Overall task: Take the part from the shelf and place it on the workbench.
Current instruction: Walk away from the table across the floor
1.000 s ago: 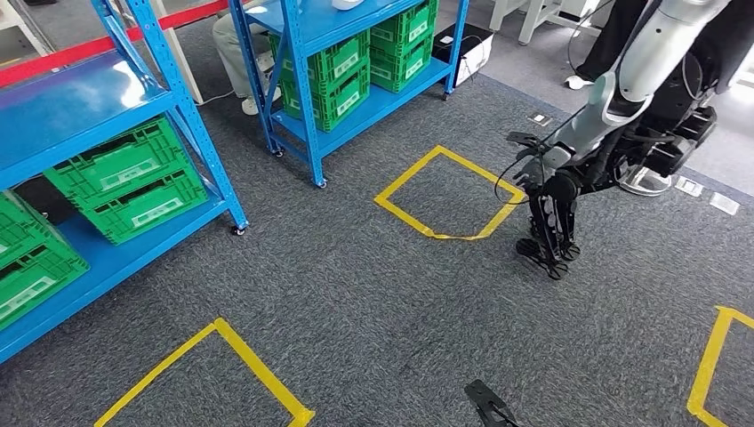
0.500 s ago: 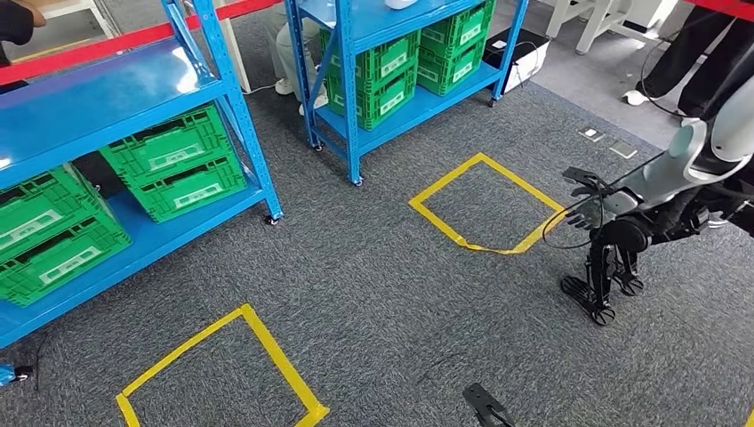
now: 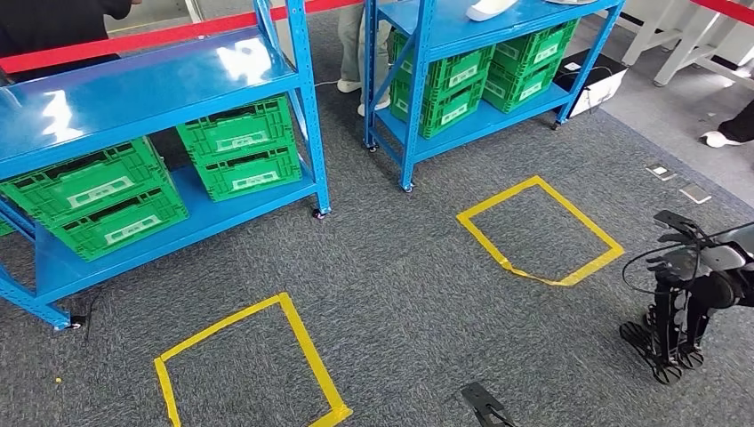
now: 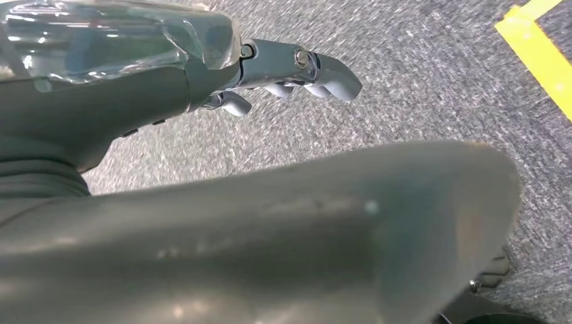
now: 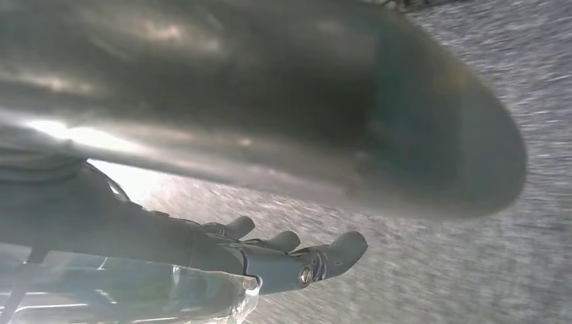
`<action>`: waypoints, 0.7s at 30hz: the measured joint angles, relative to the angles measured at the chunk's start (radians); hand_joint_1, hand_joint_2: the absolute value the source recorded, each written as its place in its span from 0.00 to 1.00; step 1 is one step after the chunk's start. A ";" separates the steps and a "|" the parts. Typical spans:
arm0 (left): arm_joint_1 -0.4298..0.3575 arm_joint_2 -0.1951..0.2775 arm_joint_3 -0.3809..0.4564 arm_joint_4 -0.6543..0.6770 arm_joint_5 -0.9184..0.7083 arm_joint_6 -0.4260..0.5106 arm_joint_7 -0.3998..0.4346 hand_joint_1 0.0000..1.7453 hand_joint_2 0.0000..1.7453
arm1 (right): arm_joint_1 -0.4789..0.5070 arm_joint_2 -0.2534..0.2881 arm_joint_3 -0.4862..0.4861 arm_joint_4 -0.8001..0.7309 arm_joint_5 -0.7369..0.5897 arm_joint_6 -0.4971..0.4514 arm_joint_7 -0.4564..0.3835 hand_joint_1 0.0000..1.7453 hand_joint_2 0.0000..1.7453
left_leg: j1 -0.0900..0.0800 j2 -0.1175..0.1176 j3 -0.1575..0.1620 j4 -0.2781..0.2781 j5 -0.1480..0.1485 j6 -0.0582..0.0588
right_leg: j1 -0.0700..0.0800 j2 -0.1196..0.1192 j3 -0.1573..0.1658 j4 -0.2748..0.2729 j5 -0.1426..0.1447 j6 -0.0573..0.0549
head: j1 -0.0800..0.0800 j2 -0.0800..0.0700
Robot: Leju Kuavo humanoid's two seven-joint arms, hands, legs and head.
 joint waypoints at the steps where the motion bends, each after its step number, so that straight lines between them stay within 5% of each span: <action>1: 0.001 0.000 -0.001 -0.001 0.001 0.001 0.001 0.00 0.00 | 0.001 -0.002 0.002 0.000 -0.004 0.001 0.000 0.00 0.00 | -0.001 -0.011 -0.002 0.000 -0.002 -0.005 | 0.003 0.006 0.006 -0.014 0.006 -0.011 | 0.000 0.000; 3: 0.005 0.002 -0.006 -0.004 0.004 0.002 0.002 0.00 0.00 | 0.001 -0.005 0.005 -0.002 -0.013 0.000 -0.006 0.00 0.00 | 0.000 -0.024 -0.004 0.003 -0.005 -0.014 | 0.001 -0.009 0.014 -0.019 0.012 -0.030 | 0.000 0.000; 5: 0.008 0.005 -0.012 -0.006 0.012 0.005 0.003 0.00 0.00 | 0.002 -0.007 0.009 -0.009 -0.021 -0.004 -0.021 0.00 0.00 | 0.000 0.017 -0.021 0.041 -0.032 -0.024 | -0.004 -0.023 0.023 -0.024 0.014 -0.042 | 0.000 0.000; 7: 0.009 0.007 -0.017 -0.011 0.020 0.008 0.003 0.00 0.00 | 0.006 -0.009 0.014 -0.016 -0.023 -0.015 -0.033 0.00 0.00 | 0.002 0.076 -0.079 0.159 -0.095 -0.035 | -0.004 -0.036 0.028 -0.025 0.010 -0.049 | -0.001 0.000; 9: 0.009 0.008 -0.022 -0.015 0.027 0.010 0.003 0.00 0.00 | 0.011 -0.010 0.022 -0.023 -0.022 -0.030 -0.036 0.00 0.00 | 0.008 0.095 -0.148 0.285 -0.141 -0.043 | -0.002 -0.050 0.031 -0.025 0.006 -0.053 | -0.001 0.000; 10: 0.009 0.008 -0.024 -0.016 0.030 0.010 0.004 0.00 0.00 | 0.012 -0.011 0.026 -0.026 -0.021 -0.036 -0.035 0.00 0.00 | 0.010 0.096 -0.162 0.304 -0.137 -0.045 | -0.002 -0.055 0.033 -0.025 0.003 -0.054 | -0.001 0.000; 11: 0.010 0.008 -0.026 -0.016 0.034 0.011 0.004 0.00 0.00 | 0.013 -0.011 0.030 -0.029 -0.021 -0.041 -0.034 0.00 0.00 | 0.012 0.097 -0.153 0.280 -0.112 -0.045 | -0.001 -0.058 0.036 -0.025 0.001 -0.053 | -0.001 0.000; 13: 0.010 0.009 -0.030 -0.017 0.039 0.013 0.005 0.00 0.00 | 0.013 -0.012 0.038 -0.037 -0.021 -0.048 -0.033 0.00 0.50 | 0.012 0.100 -0.085 0.137 -0.035 -0.037 | -0.001 -0.060 0.044 -0.025 -0.004 -0.050 | -0.001 0.000; 15: 0.009 0.011 -0.034 -0.017 0.045 0.016 0.005 0.00 0.00 | 0.013 -0.012 0.044 -0.044 -0.022 -0.052 -0.032 0.00 1.00 | 0.007 0.105 -0.029 0.027 0.005 -0.026 | 0.004 -0.061 0.049 -0.025 -0.010 -0.042 | -0.001 0.000; 19: 0.009 0.014 -0.043 -0.019 0.061 0.017 -0.002 0.00 0.00 | 0.014 -0.014 0.060 -0.054 -0.032 -0.057 -0.030 0.00 1.00 | 0.002 0.102 -0.017 0.001 0.007 -0.007 | 0.004 -0.063 0.051 -0.026 -0.017 -0.022 | 0.000 0.000; 21: 0.009 0.016 -0.042 -0.022 0.088 0.015 -0.015 0.00 0.00 | 0.015 -0.017 0.067 -0.058 -0.040 -0.059 -0.031 0.00 1.00 | 0.007 0.101 -0.011 -0.009 0.012 0.003 | 0.002 -0.063 0.024 0.031 -0.047 -0.021 | 0.000 0.000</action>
